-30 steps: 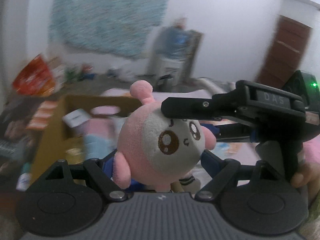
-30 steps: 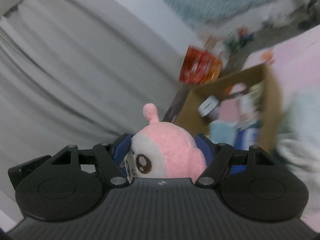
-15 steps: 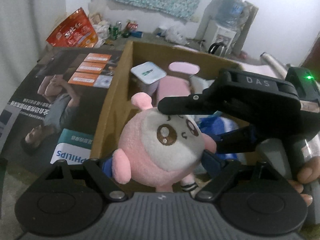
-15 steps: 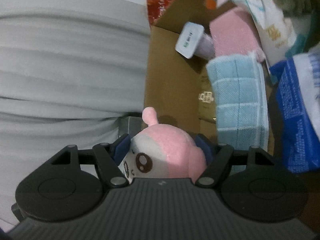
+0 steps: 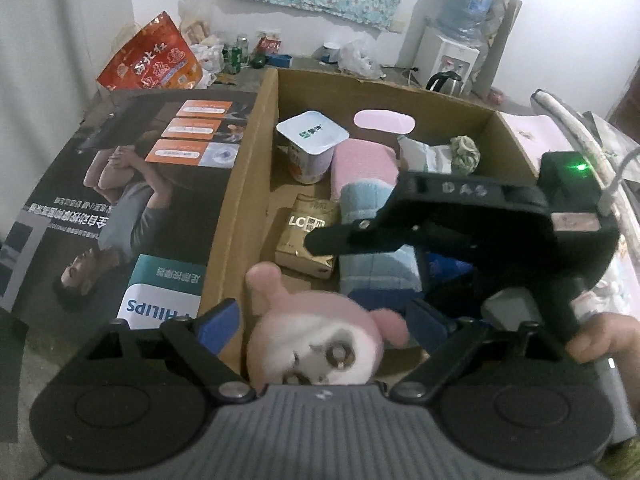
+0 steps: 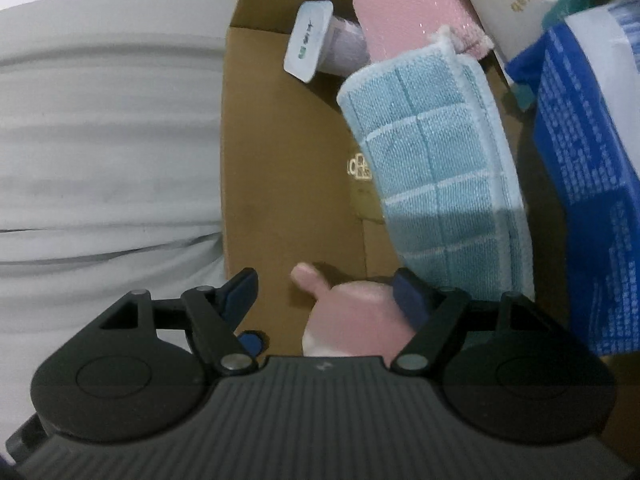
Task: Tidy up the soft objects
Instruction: 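Carry the plush toy with both tools into the box and release it, then withdraw both tools from the box back toward the bed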
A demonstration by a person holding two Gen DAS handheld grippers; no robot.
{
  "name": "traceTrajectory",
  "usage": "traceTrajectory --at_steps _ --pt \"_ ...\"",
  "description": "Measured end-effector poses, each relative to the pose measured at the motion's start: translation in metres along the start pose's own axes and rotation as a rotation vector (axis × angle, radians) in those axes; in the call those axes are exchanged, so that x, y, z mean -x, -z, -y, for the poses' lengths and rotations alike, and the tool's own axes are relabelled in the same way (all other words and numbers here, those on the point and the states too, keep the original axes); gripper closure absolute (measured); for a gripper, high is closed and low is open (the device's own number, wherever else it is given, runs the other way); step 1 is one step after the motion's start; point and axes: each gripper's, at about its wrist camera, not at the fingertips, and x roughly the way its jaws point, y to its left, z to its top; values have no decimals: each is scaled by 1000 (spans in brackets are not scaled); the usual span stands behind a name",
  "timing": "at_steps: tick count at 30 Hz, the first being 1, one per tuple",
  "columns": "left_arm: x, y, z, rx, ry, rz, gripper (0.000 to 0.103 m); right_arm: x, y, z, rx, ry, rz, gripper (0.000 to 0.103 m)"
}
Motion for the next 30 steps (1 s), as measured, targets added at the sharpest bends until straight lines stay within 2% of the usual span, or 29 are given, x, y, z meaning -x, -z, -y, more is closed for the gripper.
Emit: traceTrajectory --at_steps 7,14,22,30 --pt "19 1 2 0 -18 56 11 6 -1 -11 28 -25 21 24" --pt "55 6 5 41 1 146 10 41 5 -34 79 -144 56 21" --pt "96 20 37 8 109 286 6 119 31 -58 216 -269 138 16" --pt "97 32 102 -85 243 324 6 218 60 -15 245 -329 288 14"
